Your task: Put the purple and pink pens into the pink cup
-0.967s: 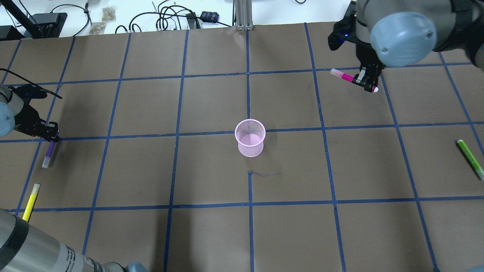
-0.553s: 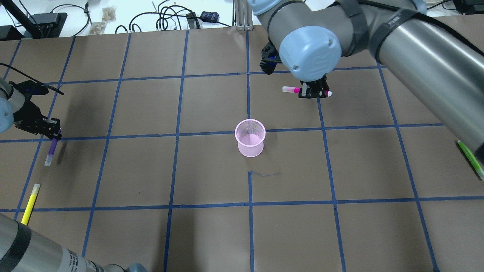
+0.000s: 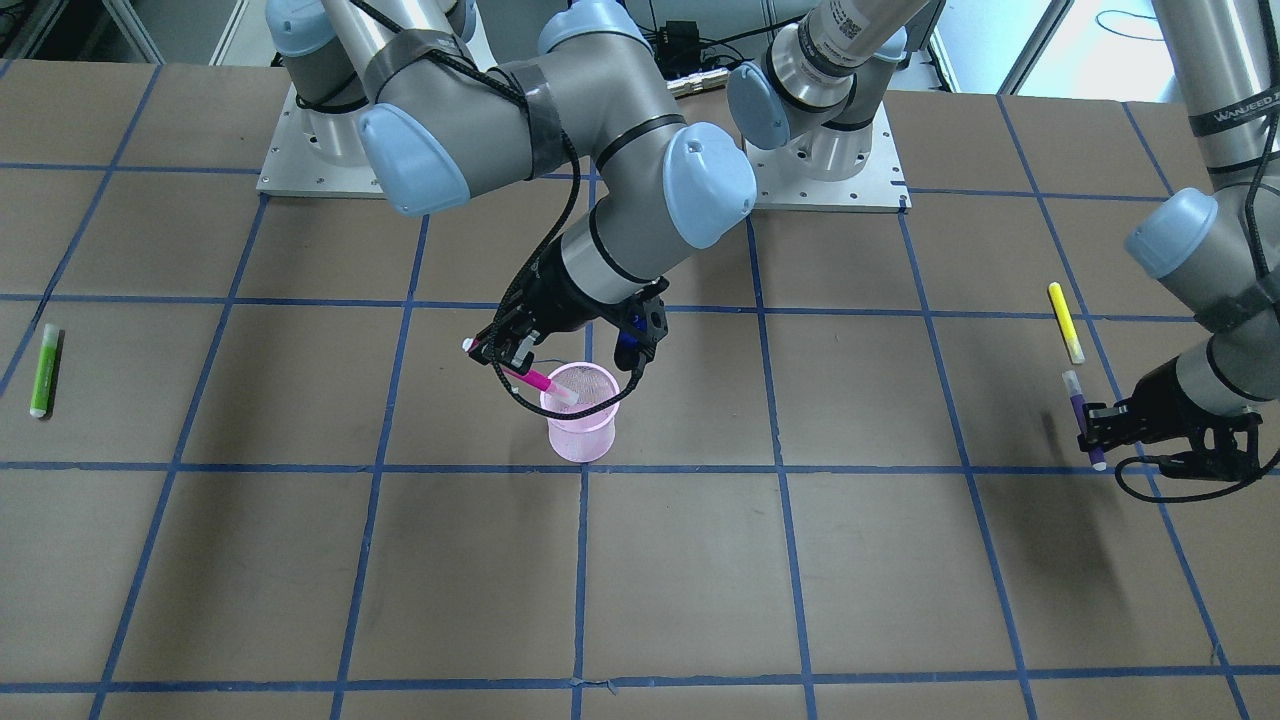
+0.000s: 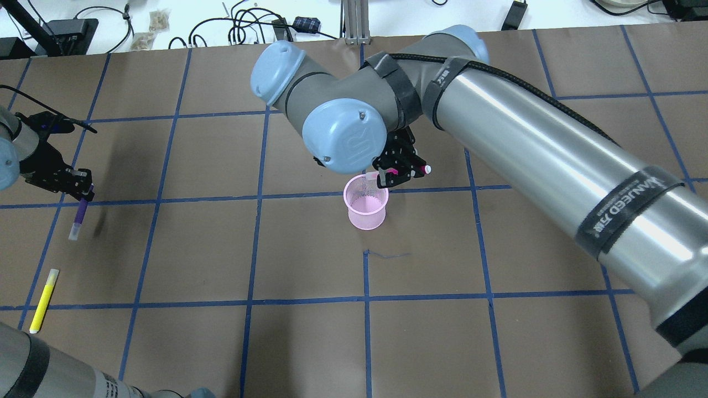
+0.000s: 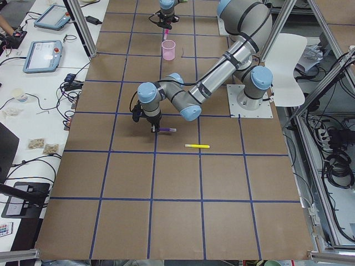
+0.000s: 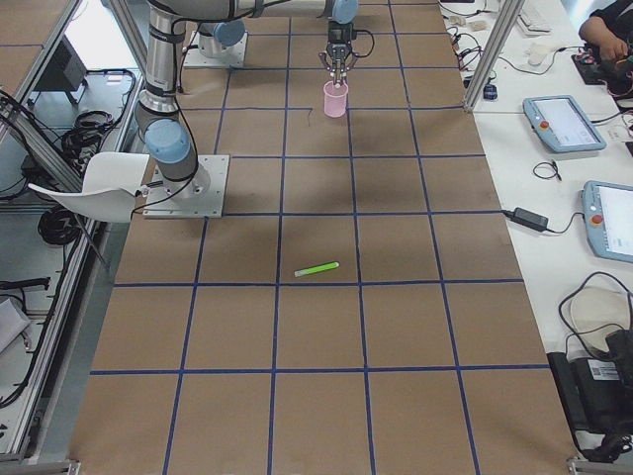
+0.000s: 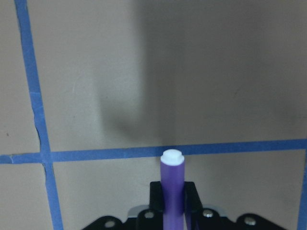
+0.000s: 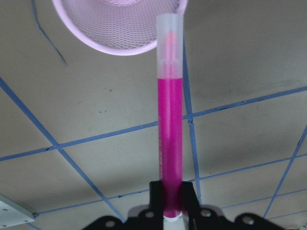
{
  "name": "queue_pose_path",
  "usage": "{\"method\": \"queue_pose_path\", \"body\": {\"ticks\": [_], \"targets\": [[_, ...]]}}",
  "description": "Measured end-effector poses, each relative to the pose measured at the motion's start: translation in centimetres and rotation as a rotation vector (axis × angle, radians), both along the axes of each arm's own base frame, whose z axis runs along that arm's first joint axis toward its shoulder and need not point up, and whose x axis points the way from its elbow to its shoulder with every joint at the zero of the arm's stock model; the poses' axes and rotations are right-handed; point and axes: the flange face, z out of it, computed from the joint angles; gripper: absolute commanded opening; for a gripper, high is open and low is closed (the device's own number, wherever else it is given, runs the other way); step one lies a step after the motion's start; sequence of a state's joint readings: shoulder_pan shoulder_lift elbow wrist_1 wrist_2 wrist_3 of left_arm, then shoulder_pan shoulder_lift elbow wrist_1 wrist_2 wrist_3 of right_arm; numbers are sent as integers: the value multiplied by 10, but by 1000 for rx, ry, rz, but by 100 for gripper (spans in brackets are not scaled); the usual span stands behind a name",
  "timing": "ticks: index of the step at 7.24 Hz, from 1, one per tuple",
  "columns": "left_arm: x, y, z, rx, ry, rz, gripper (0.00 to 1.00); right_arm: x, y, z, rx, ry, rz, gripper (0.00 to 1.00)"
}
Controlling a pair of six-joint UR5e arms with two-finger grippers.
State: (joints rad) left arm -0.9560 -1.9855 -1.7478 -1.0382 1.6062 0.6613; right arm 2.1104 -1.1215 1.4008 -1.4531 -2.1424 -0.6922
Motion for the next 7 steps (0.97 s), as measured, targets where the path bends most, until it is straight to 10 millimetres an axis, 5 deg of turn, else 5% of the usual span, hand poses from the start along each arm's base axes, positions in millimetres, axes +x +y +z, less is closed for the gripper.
{"method": "queue_pose_path", "body": {"ticks": [4,5,7], "targets": [[-6,-2,3,-4,-2,-9,0,29,18,-40,59,82,62,3],[-10,-3,7,-14,8,-12,0,32,18,-45,65,90,68,18],[-24,-6,21,-54,43,-22,0,34,18,-53,78,97,76,81]]}}
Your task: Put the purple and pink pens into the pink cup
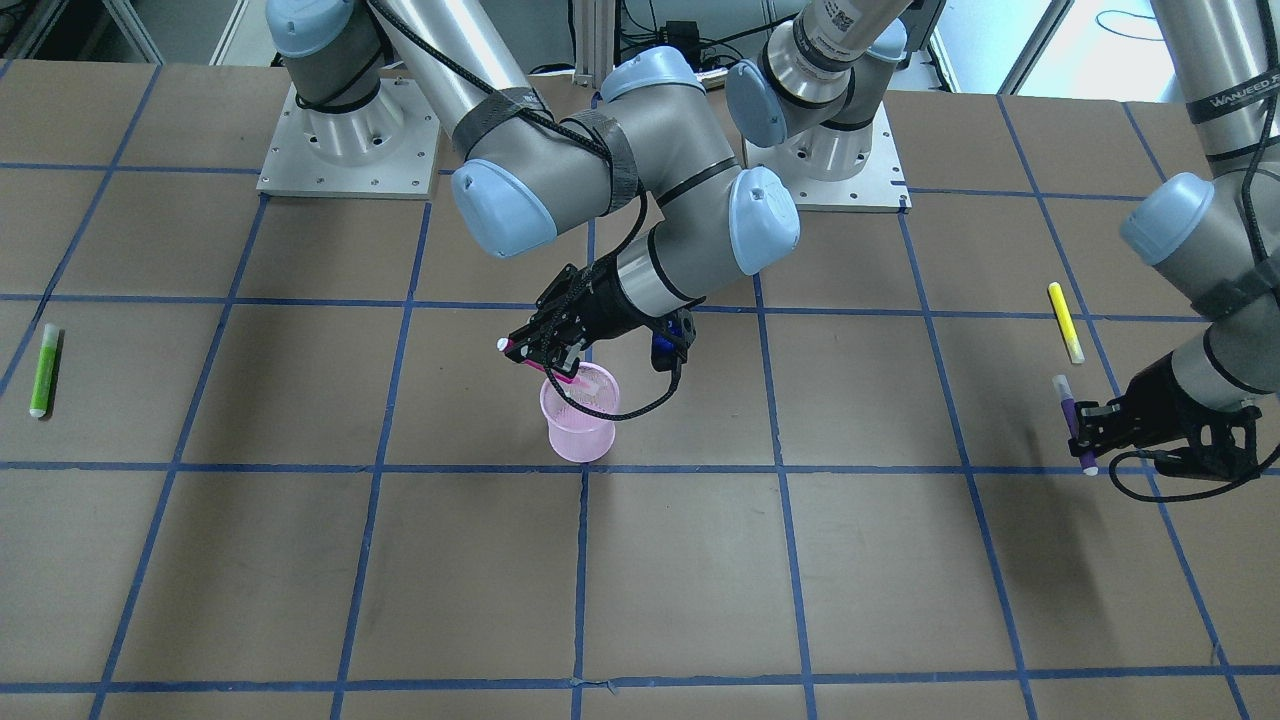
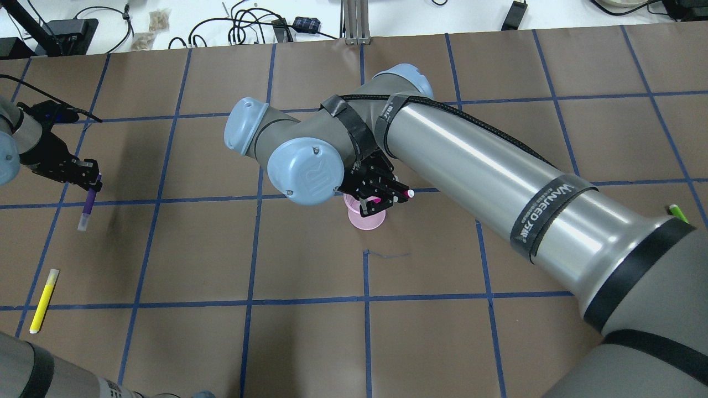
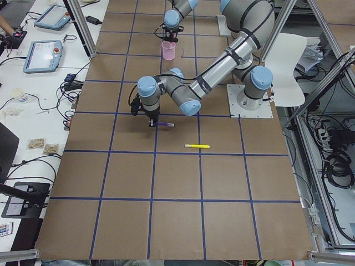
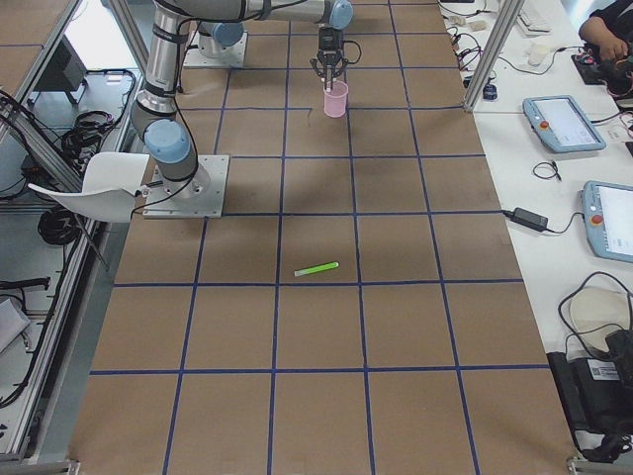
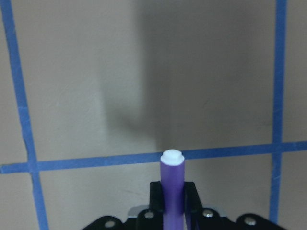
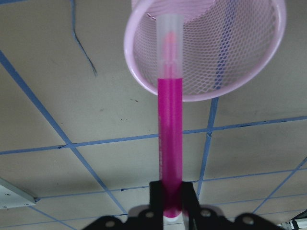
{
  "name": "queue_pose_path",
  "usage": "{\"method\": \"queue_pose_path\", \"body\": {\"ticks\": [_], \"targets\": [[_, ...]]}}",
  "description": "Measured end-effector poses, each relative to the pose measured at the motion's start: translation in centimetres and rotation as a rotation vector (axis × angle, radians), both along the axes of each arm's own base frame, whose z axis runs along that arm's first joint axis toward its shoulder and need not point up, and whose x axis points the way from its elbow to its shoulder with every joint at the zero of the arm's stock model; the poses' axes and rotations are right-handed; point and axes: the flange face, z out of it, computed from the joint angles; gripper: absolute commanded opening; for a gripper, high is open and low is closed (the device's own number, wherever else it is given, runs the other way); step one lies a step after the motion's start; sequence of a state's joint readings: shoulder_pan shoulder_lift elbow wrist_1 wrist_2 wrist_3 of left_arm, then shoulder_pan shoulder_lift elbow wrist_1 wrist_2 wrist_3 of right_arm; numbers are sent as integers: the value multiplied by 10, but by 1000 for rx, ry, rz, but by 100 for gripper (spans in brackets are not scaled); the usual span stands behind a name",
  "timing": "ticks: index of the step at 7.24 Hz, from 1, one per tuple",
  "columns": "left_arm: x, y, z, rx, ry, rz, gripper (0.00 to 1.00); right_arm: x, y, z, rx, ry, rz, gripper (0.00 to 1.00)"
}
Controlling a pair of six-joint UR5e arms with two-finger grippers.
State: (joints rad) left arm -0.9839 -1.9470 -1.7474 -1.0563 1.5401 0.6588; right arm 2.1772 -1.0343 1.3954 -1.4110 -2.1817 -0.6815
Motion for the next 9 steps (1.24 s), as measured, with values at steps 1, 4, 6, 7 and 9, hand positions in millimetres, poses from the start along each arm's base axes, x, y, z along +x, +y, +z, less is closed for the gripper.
{"method": "queue_pose_path", "body": {"ticks": [1,4,6,7,9], "targets": [[-4,-1,7,-18,8,-2,0,1,-1,-2,2,-1,3,100],[-14,2,35,-72,35,-3,0,5,-13,20,-37,-39,4,100],[-38,4,62,-112,81,-11,0,-36,-44,72,-97,-116,-86,100],[-69,1,80,-140,106,-14,0,-90,-66,111,-134,-209,-223,100],[-162,-3,114,-179,121,-27,0,-211,-90,181,-259,-363,-549,100]]}}
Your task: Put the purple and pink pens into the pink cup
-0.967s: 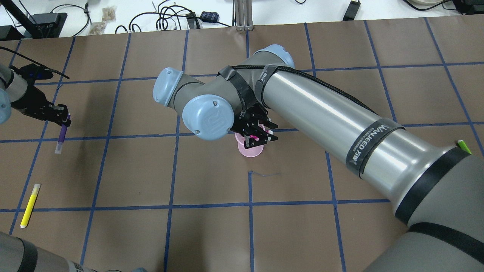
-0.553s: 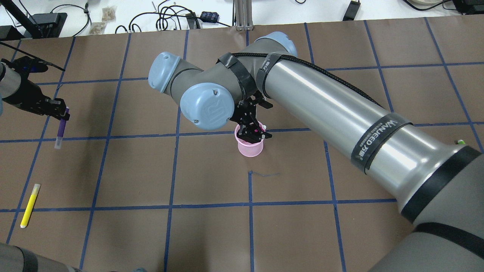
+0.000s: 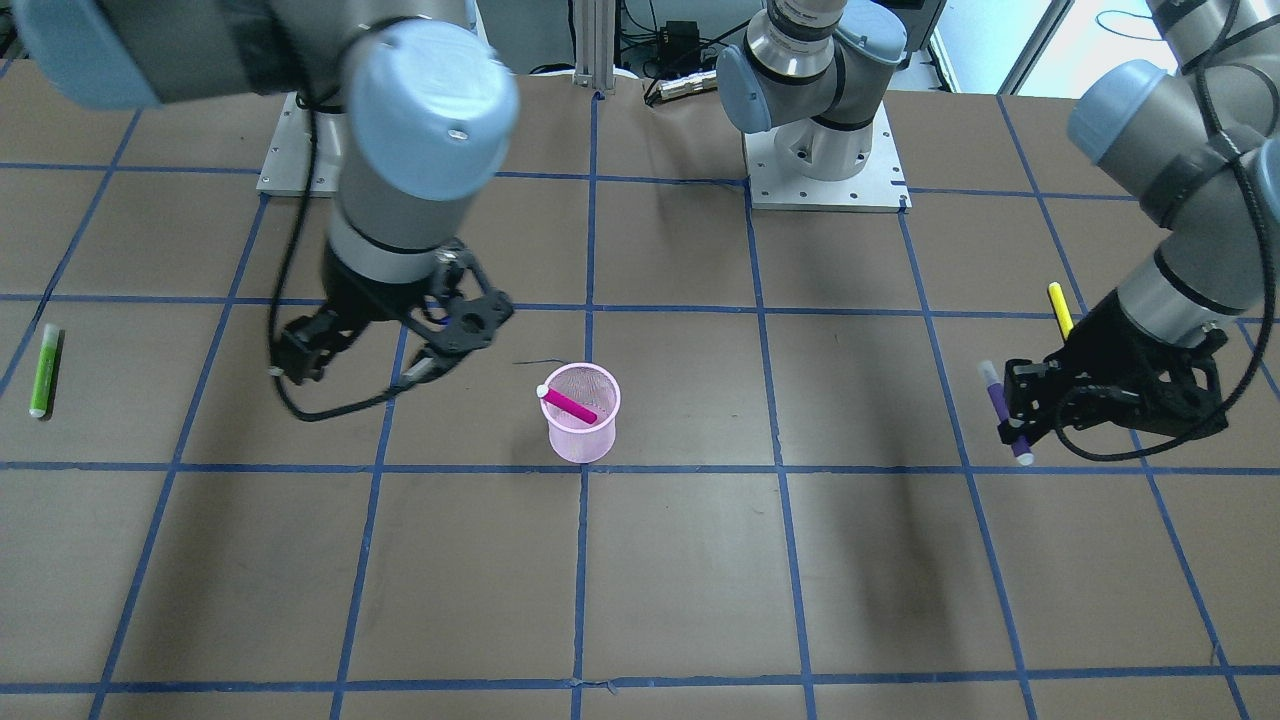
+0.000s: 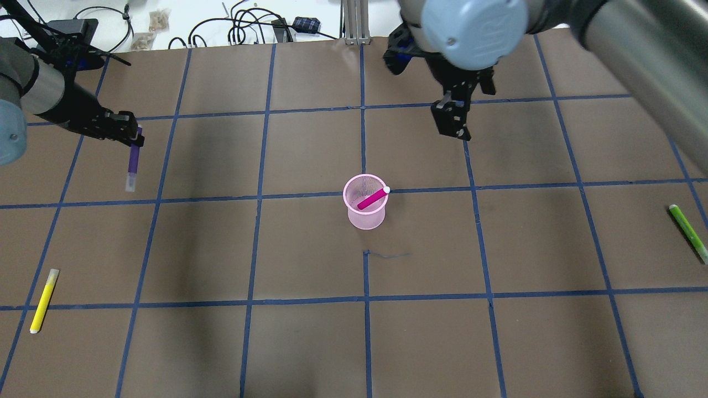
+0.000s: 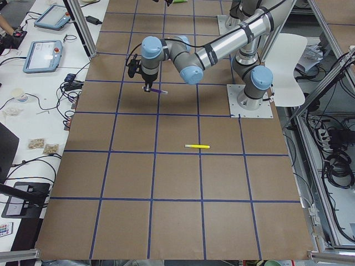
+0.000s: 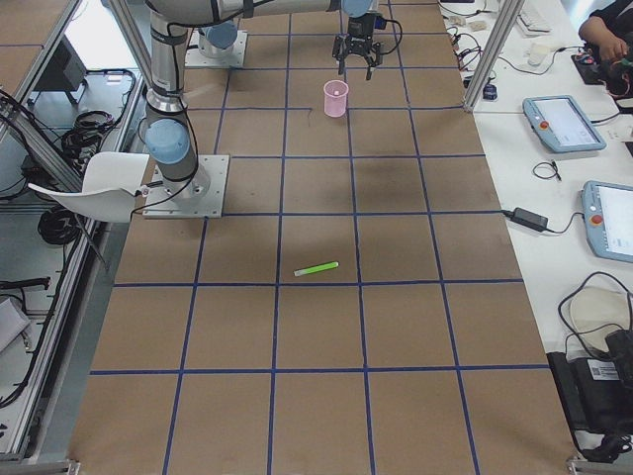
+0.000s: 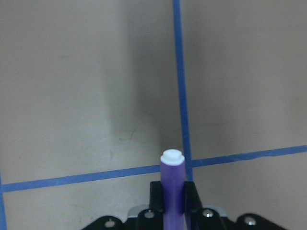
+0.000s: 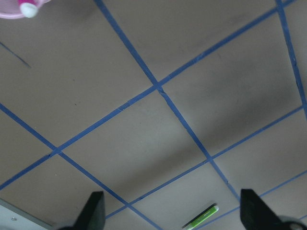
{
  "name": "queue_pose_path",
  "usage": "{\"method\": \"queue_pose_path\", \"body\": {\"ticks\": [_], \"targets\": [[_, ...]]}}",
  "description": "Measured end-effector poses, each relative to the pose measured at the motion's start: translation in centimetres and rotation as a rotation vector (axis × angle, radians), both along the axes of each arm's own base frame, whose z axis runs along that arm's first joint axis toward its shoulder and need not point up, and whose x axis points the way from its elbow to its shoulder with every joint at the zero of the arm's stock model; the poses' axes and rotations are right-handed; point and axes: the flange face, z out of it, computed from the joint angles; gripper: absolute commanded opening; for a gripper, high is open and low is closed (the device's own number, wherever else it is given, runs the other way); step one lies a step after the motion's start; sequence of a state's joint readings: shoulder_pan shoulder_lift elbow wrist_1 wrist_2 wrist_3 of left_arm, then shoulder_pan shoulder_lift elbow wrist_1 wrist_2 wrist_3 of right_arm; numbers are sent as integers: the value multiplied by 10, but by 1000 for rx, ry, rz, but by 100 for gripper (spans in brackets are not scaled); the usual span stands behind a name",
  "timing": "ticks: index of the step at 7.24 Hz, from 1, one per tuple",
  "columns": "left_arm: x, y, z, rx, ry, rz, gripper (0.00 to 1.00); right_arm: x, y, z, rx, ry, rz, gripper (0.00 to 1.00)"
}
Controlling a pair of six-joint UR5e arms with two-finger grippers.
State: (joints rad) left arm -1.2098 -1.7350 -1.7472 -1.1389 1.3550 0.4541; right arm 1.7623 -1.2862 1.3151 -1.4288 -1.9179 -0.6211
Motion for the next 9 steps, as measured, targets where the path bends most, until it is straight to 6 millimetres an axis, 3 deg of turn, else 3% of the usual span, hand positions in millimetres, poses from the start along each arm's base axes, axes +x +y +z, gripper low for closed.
{"method": "queue_pose_path", "body": {"ticks": [1,2,3,5,7,9], "targets": [[-53,3,17,-22,4,-4,0,-53,-3,23,-53,-47,-181,100],[-99,9,33,-51,9,1,0,-85,-2,33,-84,-107,-360,96],[-138,17,50,-105,11,-9,0,-97,2,35,-91,-182,-507,94],[-217,38,73,-213,19,-29,0,-96,27,32,-103,-276,-622,100],[-294,67,64,-343,33,-21,0,-97,49,12,-196,-311,-675,100],[-332,89,43,-457,35,30,0,-103,51,12,-251,-324,-699,100]]}}
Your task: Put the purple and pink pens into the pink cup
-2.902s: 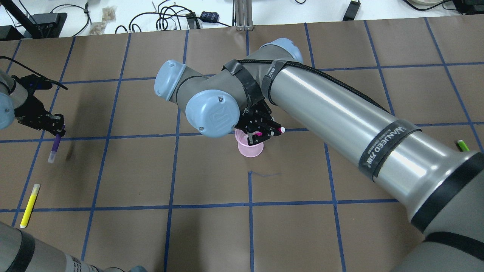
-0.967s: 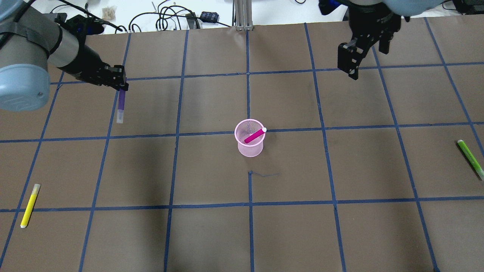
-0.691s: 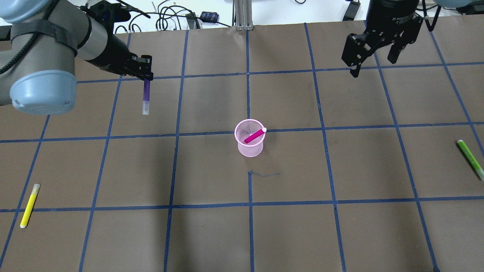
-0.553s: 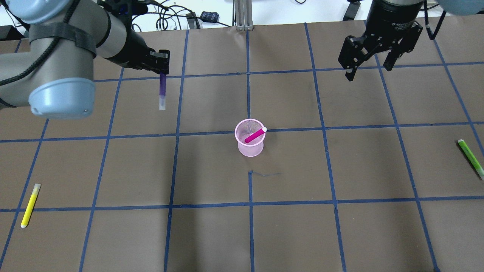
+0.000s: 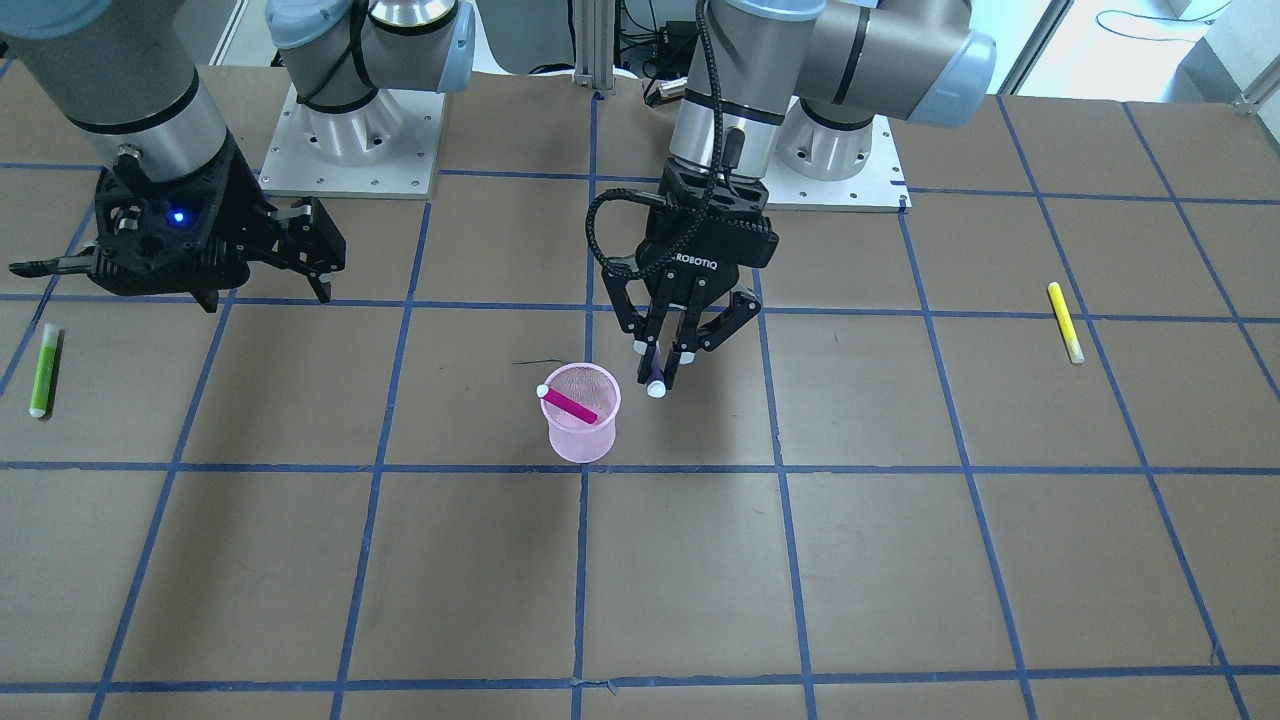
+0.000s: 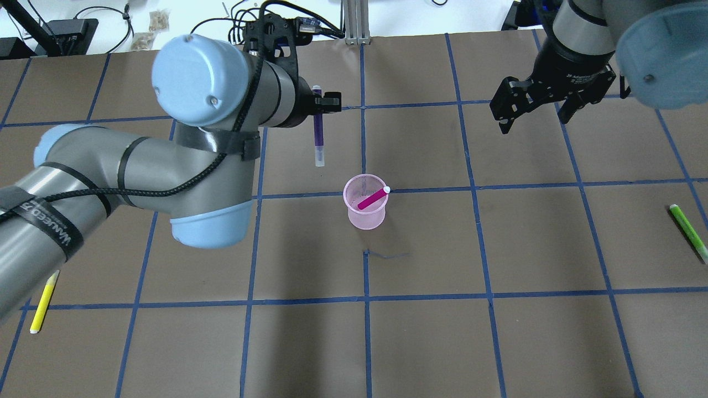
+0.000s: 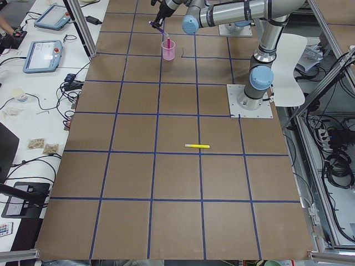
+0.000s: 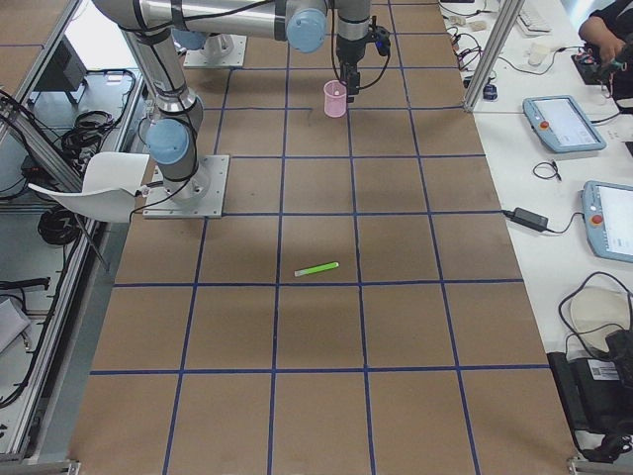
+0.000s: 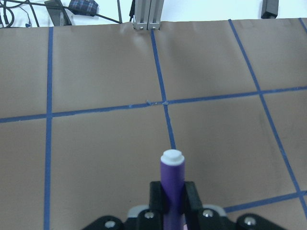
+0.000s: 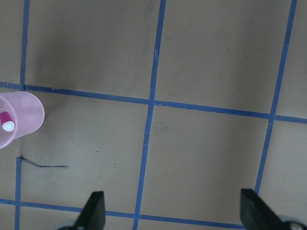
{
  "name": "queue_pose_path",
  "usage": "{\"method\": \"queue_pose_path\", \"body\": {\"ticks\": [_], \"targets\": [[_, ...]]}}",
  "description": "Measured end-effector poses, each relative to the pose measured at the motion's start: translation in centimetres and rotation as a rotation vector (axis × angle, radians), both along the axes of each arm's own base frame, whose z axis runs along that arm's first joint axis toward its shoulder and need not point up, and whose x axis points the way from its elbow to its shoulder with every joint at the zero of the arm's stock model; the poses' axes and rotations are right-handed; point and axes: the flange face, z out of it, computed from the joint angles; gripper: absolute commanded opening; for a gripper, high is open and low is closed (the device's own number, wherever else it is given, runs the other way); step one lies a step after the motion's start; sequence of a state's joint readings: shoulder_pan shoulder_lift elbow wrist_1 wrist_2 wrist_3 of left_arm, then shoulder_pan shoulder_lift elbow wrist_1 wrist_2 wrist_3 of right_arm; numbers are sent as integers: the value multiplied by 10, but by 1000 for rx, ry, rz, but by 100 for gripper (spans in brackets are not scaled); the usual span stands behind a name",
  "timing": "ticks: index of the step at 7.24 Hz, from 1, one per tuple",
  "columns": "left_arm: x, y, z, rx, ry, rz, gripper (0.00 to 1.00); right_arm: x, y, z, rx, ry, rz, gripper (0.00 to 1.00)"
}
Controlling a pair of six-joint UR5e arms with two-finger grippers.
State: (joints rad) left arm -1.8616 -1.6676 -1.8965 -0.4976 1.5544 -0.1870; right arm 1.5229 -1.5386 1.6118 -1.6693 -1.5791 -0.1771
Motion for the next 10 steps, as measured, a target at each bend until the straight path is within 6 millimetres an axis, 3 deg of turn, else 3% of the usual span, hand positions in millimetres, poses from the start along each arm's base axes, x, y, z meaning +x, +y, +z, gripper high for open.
{"method": "queue_pose_path", "body": {"ticks": [4,7,10], "targets": [[-35,17,-20,-110,46,181,0,1,3,20,15,48,-74,100],[-46,34,-70,-129,124,244,0,5,1,24,27,20,-106,100],[-59,48,-100,-229,105,261,0,8,2,21,36,-14,-168,100]]}}
